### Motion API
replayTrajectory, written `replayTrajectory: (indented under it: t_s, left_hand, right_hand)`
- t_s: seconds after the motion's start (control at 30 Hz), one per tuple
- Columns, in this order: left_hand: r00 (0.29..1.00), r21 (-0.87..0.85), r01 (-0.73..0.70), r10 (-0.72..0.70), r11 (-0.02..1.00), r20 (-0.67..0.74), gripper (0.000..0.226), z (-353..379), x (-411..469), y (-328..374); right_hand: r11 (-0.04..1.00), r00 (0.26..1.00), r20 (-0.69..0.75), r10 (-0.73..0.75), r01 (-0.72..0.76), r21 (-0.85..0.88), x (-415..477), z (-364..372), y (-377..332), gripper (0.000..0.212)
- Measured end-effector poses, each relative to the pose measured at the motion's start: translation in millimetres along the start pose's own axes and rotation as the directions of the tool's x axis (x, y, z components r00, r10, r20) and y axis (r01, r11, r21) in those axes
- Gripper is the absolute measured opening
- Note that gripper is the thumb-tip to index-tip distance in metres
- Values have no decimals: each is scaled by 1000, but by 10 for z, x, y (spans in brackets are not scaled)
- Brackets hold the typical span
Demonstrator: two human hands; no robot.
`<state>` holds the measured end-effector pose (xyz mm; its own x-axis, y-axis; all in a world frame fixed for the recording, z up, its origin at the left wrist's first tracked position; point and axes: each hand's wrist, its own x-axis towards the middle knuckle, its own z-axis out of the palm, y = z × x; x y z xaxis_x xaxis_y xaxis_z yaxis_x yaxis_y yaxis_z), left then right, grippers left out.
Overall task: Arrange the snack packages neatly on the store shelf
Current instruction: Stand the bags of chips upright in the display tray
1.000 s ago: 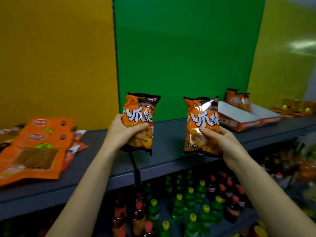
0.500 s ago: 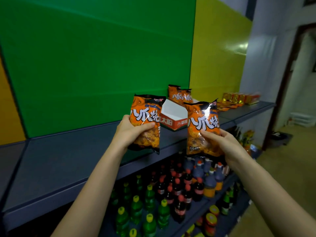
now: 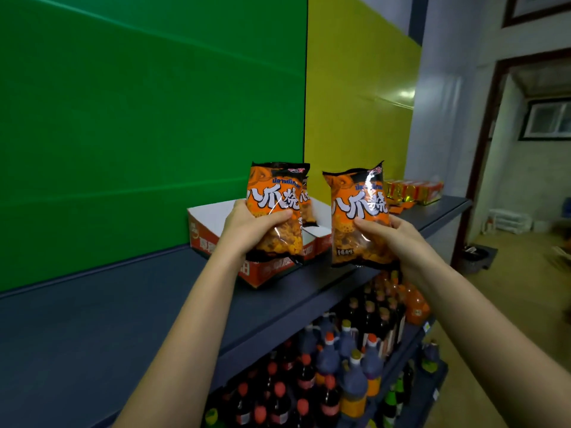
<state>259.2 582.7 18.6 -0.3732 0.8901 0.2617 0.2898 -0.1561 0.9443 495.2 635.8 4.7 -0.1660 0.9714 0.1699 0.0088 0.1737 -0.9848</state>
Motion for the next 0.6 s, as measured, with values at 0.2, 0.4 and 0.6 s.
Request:
replayTrajectory:
  t_s: [0.2, 0.4, 0.6]
  left_hand:
    - [997, -2, 4, -5, 1000, -71, 93, 266, 562, -2]
    - [990, 20, 6, -3, 1000, -142, 94, 510, 949, -43]
    - [969, 38, -3, 12, 999, -246, 85, 839, 1273, -82]
  right_hand:
    - [999, 999, 35, -37, 37, 8, 714, -19, 26, 81]
    - [996, 997, 63, -50, 45, 77, 1238, -81, 51, 38]
    - [992, 989, 119, -92, 81, 96, 1814, -201, 132, 50]
